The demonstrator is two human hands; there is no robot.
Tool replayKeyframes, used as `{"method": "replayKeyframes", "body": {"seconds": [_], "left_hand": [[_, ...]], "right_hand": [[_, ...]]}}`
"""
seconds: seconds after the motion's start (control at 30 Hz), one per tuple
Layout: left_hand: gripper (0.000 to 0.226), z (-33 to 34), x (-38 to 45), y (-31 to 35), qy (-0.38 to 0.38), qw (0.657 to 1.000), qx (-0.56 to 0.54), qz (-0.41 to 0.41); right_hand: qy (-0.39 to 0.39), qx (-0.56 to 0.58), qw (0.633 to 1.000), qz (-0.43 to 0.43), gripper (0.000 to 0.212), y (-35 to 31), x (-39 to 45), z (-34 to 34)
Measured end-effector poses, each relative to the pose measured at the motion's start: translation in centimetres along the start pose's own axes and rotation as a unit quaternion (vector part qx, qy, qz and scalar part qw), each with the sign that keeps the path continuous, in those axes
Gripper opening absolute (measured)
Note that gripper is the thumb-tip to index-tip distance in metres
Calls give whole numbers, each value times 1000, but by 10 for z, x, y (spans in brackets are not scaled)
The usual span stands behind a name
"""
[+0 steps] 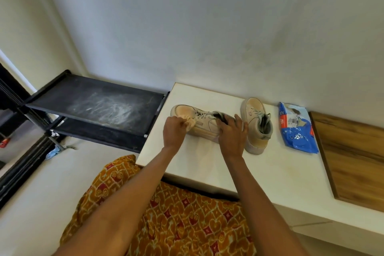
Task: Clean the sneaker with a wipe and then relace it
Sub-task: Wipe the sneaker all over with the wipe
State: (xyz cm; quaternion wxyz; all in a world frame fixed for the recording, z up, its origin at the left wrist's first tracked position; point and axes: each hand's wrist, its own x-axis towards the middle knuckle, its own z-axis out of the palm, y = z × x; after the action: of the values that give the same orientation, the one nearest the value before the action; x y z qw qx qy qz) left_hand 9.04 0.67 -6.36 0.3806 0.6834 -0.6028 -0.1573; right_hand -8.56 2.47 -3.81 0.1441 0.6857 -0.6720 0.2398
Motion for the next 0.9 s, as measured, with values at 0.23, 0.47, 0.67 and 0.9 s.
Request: {"method": "replayKeyframes", "body": {"seconds": [0.23, 0.47, 0.67, 0.9], "left_hand": [[14, -12, -13, 16, -31, 992, -80, 89], [13, -33, 3, 24, -229, 952, -200, 26], [19, -25, 32, 41, -230, 955, -137, 130], [34, -6, 54, 73, -357, 865, 149, 319]], "right_hand": [[6, 46, 999, 19, 23, -7, -4, -12], [-28, 243, 969, -31, 26, -44, -30, -13], [14, 340, 916, 213, 22, -40, -25, -6], [87, 367, 826, 419, 21, -37, -25, -5]]}}
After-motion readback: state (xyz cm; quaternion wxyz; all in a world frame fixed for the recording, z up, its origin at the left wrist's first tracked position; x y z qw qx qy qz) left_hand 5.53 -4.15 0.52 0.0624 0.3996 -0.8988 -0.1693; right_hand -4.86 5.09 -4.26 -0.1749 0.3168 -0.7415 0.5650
